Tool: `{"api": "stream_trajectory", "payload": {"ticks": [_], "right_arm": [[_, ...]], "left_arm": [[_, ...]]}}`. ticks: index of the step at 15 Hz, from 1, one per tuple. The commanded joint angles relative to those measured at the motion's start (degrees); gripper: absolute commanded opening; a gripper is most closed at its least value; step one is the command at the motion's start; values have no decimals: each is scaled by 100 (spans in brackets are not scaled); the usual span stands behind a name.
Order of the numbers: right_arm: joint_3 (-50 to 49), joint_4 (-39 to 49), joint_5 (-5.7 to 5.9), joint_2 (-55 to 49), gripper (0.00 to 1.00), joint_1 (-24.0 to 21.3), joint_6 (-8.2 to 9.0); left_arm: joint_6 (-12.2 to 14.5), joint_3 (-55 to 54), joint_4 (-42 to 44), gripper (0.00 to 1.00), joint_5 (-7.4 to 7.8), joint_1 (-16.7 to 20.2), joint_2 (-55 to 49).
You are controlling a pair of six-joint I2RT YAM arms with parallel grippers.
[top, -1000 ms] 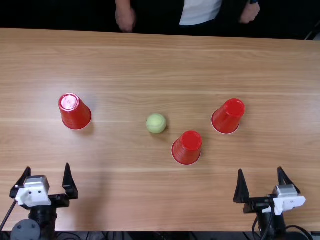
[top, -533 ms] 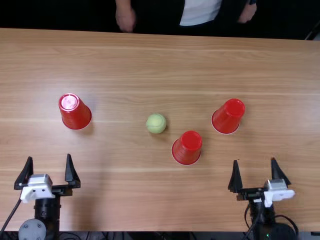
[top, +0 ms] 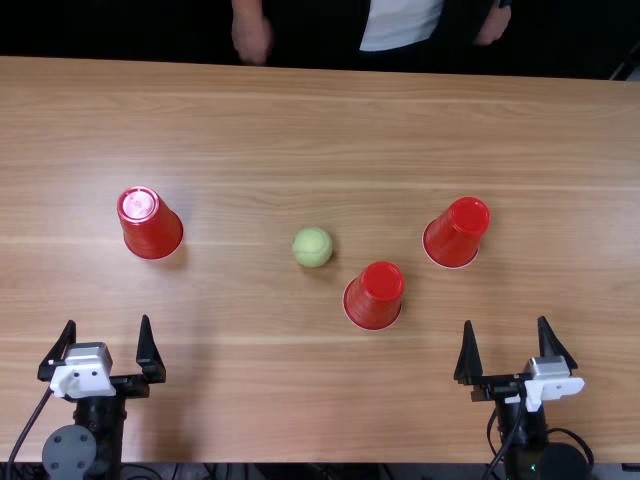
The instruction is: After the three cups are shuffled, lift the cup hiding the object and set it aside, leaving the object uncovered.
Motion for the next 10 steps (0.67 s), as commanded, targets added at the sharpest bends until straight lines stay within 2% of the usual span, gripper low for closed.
{"api": "stream_trajectory", "payload": {"ticks": [1,3,10], "right_arm": [[15,38,-21,-40,100,-73,26],[15,38,-21,-40,100,-73,26],[15,38,-21,-40,100,-73,26]], "left_arm": [[-52,-99,-110,100,-18,-4,-62],[-41,-99,-99,100,24,-4,-62],[-52,-99,-99,100,13,-4,-62]]}}
